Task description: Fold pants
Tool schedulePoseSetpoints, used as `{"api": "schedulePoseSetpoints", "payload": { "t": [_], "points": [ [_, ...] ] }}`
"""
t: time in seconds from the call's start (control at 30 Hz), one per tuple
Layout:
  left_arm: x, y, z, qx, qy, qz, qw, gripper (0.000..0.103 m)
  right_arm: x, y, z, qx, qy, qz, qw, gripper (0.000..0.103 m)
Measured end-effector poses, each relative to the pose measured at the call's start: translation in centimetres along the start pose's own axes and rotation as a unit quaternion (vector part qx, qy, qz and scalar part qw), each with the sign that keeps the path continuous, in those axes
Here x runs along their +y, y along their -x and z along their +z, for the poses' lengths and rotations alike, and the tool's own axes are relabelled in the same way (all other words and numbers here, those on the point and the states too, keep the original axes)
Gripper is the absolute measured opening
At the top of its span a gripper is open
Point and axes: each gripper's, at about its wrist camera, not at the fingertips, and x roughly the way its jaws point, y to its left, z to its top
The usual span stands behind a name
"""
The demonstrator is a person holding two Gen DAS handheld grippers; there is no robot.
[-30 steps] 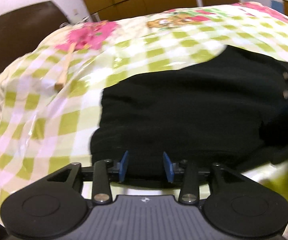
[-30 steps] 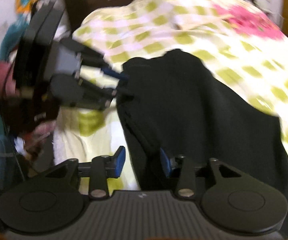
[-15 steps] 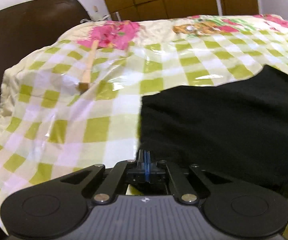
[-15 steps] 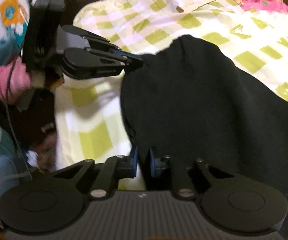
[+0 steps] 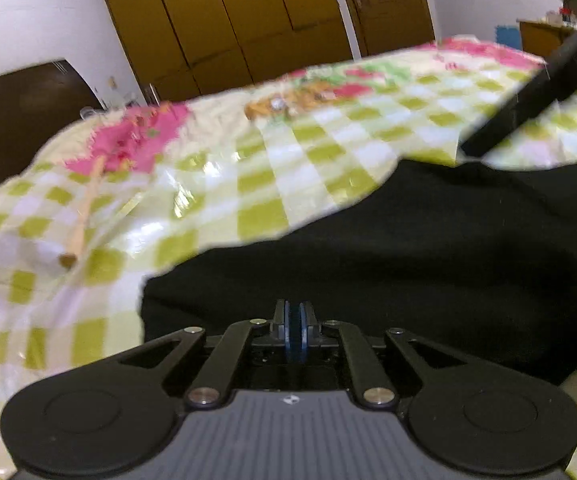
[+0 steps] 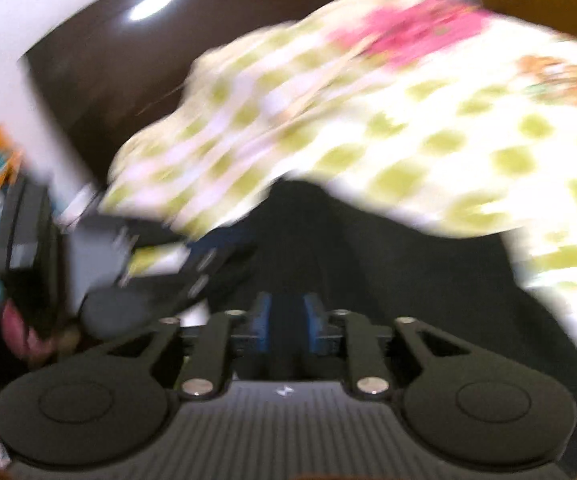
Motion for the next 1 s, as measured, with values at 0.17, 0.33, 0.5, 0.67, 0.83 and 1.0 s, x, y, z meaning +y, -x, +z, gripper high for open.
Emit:
{"api": "schedulePoseSetpoints", "payload": {
  "t": [0.17,0.33,0.5,0.67,0.83,1.0],
  "points": [
    [0.6,-2.3,-3.0,0.084,0.025,0.03,0.9957,0.023,-9.1,2.5,-0.1,-0.028,-0.038,-0.063,0.997,0.045],
    [1.6,-2.4,-3.3,0.123,0.048,0.065,0.9892,0.024,-15.2,-0.2,-1.4,0.007,-0.088,-0.015,0.996,0.045],
    [0.9,-2.8,-3.2,0.147,0.038,0.096,0.9838,0.024,-14.5,-0.7,-2.6,0.028,-0.062,0.081,0.994,0.054],
    [-1.0,-1.5,-0.8,0.098,0.026,0.104,0.9894,0.024,-14.0,0.3,-2.5,0.021,-0.039,0.131,0.99,0.059],
    [-2.2,-3.5,0.2,0.091,0.025,0.074,0.9928,0.026,-15.8,-0.5,-0.9,0.004,-0.046,0.12,0.992,0.058],
    [-1.9,-3.8,-0.4,0.089,0.043,0.065,0.9929,0.027,-17.5,-0.8,0.7,-0.01,-0.076,0.125,0.989,0.058]
  ]
}}
